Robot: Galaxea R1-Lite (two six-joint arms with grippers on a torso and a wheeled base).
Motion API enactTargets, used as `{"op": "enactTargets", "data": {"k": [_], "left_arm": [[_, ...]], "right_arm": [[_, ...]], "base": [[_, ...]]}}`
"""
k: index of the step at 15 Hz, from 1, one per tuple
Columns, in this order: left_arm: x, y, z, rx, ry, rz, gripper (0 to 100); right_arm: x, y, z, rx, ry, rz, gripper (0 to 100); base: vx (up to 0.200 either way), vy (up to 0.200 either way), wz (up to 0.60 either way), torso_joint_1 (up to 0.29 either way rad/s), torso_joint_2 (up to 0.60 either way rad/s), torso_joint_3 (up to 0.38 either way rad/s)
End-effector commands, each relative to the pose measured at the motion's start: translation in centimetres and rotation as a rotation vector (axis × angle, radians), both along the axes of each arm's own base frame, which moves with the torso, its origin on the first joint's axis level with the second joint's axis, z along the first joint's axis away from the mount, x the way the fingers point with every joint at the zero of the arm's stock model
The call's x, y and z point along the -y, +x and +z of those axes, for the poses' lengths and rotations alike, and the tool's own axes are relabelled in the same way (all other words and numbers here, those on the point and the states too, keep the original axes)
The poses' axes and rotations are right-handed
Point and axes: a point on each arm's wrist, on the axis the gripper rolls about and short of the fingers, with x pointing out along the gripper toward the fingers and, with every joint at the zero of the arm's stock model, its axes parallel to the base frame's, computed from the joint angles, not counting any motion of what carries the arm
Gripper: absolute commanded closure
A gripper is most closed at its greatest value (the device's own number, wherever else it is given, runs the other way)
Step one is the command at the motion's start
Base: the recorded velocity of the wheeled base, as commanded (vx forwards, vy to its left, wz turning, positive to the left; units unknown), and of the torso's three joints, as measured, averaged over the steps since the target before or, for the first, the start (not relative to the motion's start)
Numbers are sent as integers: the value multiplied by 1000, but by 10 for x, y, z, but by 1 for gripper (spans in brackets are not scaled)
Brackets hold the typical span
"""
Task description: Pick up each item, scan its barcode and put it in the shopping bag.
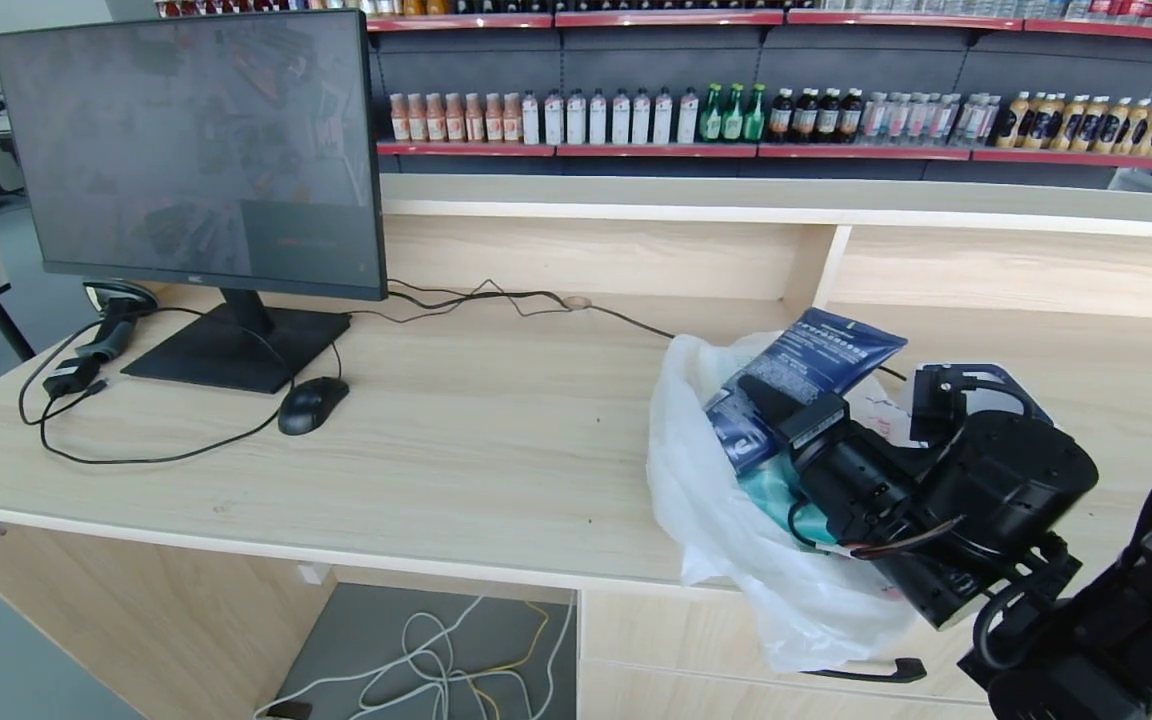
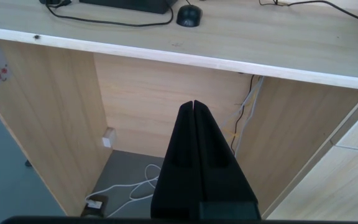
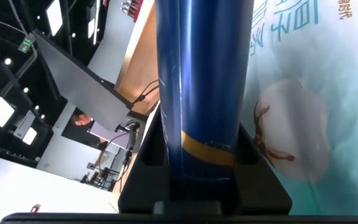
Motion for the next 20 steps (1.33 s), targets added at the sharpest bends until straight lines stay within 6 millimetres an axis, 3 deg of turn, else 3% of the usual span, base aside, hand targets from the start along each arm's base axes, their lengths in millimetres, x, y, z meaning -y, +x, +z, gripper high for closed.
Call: {"op": "enactTargets", "data": {"k": [1, 2, 6, 15, 18, 20], "left_arm": [[0, 0, 0, 2, 0, 0, 100], [0, 0, 0, 2, 0, 0, 100], [0, 0, 0, 3, 3, 0, 100], [0, 0, 0, 5, 4, 0, 100], [0, 0, 0, 3, 4, 0, 100], [0, 0, 0, 2, 4, 0, 100]], "right_arm": [[4, 6, -10, -34, -20, -22, 100], [4, 6, -10, -34, -20, -25, 0], [7, 10, 0, -9, 26, -39, 0], [34, 15, 13, 30, 52, -123, 0], [34, 10, 34, 100, 73, -114, 0], [34, 10, 35, 114, 42, -121, 0]], "base": [[0, 0, 0, 0, 0, 0], [0, 0, 0, 0, 0, 0], [0, 0, 0, 0, 0, 0], [0, 0, 0, 0, 0, 0], [0, 0, 0, 0, 0, 0], [0, 0, 0, 0, 0, 0]]}}
